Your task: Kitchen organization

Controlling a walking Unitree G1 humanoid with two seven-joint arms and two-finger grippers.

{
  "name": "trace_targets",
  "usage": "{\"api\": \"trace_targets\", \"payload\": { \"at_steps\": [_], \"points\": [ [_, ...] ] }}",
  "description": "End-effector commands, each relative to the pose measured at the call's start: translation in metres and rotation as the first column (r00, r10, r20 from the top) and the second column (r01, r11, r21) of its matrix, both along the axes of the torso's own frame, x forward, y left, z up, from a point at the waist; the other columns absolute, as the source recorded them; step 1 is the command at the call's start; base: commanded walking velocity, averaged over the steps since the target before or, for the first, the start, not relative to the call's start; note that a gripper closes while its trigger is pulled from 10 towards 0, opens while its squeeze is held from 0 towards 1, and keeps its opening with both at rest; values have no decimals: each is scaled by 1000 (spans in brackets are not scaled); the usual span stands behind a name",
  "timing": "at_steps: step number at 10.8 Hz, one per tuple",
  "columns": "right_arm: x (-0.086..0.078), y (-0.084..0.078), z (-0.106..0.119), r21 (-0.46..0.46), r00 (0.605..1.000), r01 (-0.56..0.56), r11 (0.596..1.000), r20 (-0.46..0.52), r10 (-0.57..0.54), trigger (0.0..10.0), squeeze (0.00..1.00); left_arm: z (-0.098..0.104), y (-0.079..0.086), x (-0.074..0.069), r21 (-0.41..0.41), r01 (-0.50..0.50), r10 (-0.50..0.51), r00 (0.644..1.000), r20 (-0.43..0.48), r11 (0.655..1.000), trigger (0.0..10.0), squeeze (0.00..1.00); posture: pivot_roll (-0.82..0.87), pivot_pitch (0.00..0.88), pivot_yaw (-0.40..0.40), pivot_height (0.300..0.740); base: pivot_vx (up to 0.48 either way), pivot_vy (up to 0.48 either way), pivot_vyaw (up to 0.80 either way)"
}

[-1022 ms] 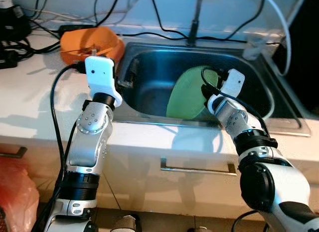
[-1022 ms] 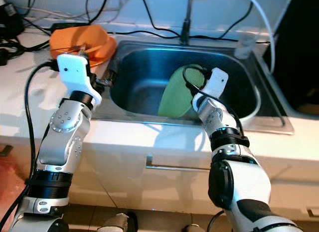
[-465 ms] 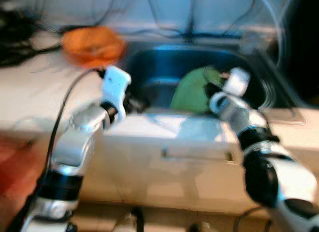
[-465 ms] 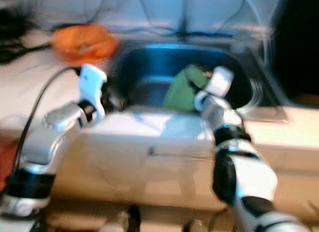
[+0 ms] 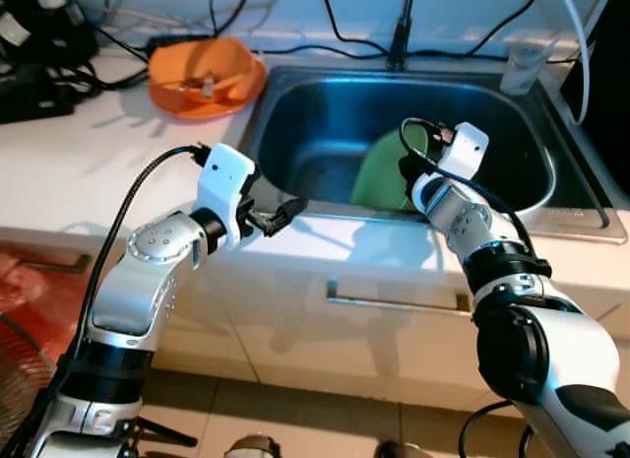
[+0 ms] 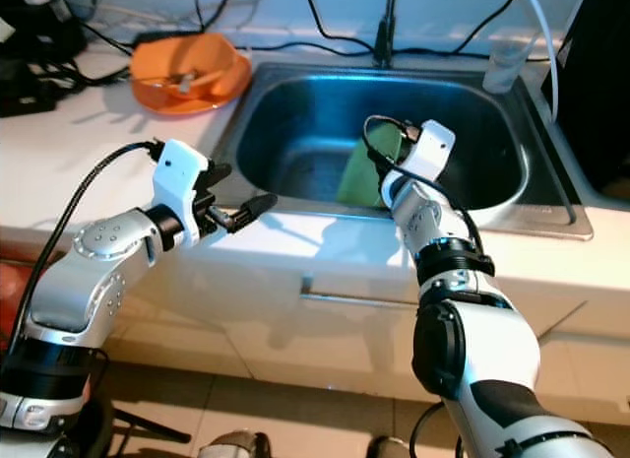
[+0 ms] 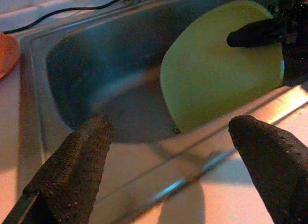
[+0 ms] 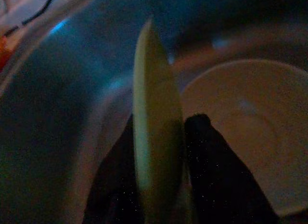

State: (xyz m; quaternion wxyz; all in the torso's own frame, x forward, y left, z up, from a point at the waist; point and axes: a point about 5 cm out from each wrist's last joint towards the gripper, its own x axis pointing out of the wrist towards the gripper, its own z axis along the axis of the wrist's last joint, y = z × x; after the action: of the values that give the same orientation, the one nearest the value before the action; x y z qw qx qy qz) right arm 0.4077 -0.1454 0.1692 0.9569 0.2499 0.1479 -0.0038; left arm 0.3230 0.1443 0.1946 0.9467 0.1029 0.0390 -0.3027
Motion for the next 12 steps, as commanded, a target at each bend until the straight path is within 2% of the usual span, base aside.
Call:
{"api": "trace_targets", "payload": {
  "at_steps": [1, 5, 8, 10, 11, 12],
  "points": [
    [-6, 0, -19, 16, 997, -2, 1000, -80, 3, 10000, 1000, 4, -2, 0, 4, 15, -15, 1000, 7, 1000, 10000, 0, 28, 102, 47, 740, 0, 0, 0],
    [-6, 1, -20, 49, 997, 2, 999, -82, 2, 10000, 1000, 3, -2, 1, -11, 0, 0, 1000, -12, 1000, 10000, 0, 31, 101, 52, 740, 0, 0, 0],
    [-4, -11, -9, -73, 1000, 12, 997, -24, -14, 10000, 1000, 9, 3, 7, -22, -59, 59, 998, 7, 998, 10000, 0, 30, 95, 48, 740, 0, 0, 0],
    [-2, -9, 4, -112, 998, -12, 994, 64, 20, 10000, 1000, 12, 11, 13, -30, -159, 161, 986, 50, 987, 10000, 0, 26, 88, 46, 740, 0, 0, 0],
    [-2, -2, 15, -111, 987, -52, 992, 145, 68, 10000, 1000, 14, 16, 13, -57, -240, 244, 966, 83, 969, 10000, 0, 23, 84, 43, 740, 0, 0, 0],
    [-6, 9, 27, -99, 964, -110, 989, 232, 130, 10000, 1000, 18, 32, 24, -119, -357, 368, 926, 83, 927, 10000, 0, 20, 79, 38, 740, 0, 0, 0]
  ]
}}
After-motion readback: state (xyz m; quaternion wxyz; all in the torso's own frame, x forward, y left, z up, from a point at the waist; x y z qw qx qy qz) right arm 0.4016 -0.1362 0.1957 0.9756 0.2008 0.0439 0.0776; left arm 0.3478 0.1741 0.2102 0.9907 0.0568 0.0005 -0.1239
